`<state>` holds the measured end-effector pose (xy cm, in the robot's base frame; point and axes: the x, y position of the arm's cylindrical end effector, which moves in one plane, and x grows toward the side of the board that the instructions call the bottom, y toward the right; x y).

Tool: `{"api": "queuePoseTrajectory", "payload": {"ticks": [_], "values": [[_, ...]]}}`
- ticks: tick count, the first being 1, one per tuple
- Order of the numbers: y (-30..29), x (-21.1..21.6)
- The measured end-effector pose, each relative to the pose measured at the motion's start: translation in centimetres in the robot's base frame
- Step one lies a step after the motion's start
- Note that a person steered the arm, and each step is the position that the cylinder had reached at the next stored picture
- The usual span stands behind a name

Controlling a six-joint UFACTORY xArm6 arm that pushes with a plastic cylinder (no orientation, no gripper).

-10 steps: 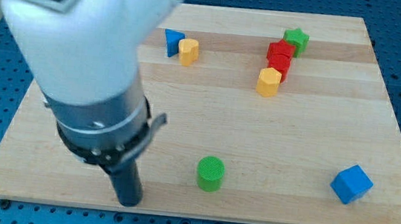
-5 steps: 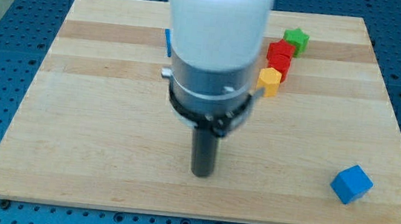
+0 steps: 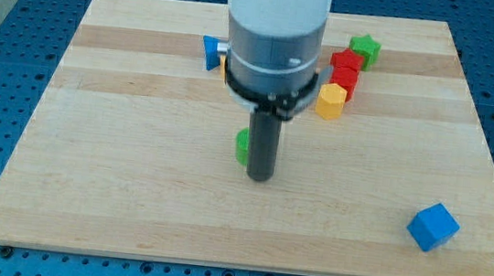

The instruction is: Push the green circle into the yellow heart

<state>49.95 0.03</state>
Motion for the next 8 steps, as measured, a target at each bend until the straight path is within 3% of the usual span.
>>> {"api": "queuePoseTrajectory", "payload": {"ticks": [2, 4, 5, 8], "values": [[-6.8, -8.2], [-9.8, -7.4], [-12.4, -9.1], [-6.6, -10.4]]}}
